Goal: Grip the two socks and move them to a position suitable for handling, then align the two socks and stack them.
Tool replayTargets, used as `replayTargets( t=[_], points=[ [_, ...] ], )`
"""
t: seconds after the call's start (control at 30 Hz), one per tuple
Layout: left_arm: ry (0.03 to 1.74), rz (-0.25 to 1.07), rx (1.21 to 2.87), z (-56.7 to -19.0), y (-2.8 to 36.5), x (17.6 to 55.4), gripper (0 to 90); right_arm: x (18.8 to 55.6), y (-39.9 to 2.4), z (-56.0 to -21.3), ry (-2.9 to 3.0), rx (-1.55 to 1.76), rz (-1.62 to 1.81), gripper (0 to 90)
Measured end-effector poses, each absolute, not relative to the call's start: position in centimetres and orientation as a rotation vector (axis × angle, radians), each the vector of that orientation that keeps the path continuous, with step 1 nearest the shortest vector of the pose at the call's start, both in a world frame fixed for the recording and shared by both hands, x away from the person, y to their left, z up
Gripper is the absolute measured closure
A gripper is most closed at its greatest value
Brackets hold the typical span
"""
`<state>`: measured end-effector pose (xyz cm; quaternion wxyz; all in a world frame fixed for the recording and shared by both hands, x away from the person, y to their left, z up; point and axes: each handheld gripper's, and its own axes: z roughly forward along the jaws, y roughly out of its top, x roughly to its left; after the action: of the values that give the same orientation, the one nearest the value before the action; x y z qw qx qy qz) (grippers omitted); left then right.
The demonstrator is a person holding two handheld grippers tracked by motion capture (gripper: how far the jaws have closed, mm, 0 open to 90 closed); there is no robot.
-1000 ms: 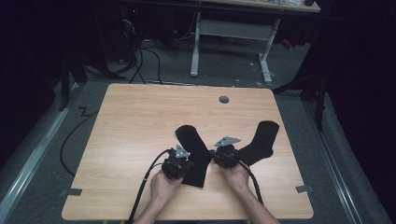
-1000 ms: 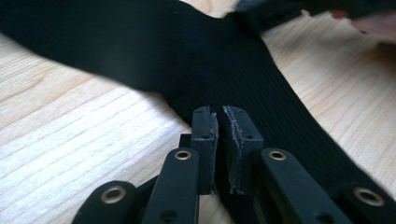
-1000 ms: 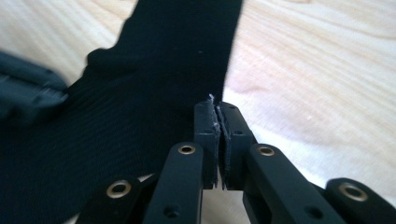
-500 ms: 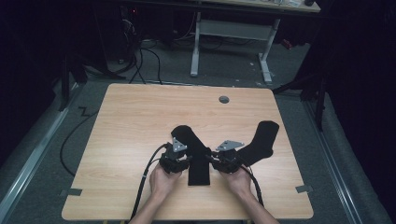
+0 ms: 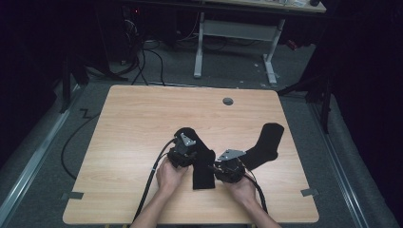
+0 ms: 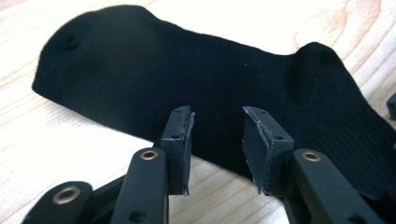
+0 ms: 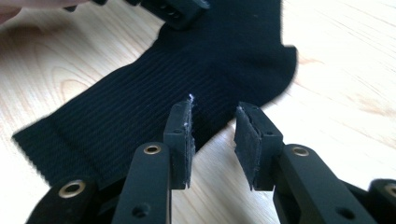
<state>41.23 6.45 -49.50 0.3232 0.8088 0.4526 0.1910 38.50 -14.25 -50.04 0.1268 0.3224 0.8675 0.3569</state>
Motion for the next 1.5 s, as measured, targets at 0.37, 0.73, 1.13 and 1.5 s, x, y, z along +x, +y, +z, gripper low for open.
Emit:
replayTargets(
  t=[0.37, 0.73, 1.13, 1.5],
  points=[
    [1.201, 0.519, 2.119, -49.5, 6.2, 42.5, 61.6, 39.0, -14.6, -50.1, 2.491, 0.982, 1.026, 65.8],
    [1.199, 0.496, 2.105, -49.6, 6.0, 42.7, 52.8, 39.0, -14.6, -50.1, 2.469, 1.010, 1.030, 59.9],
    [1.206, 0.494, 2.055, -49.5, 7.2, 42.0, 41.7, 38.6, -15.2, -50.4, 2.407, 1.036, 1.050, 51.3],
    [1.236, 0.515, 1.992, -49.3, 10.0, 40.3, 40.8, 38.1, -16.7, -49.8, 2.357, 1.057, 1.119, 48.2]
  ],
)
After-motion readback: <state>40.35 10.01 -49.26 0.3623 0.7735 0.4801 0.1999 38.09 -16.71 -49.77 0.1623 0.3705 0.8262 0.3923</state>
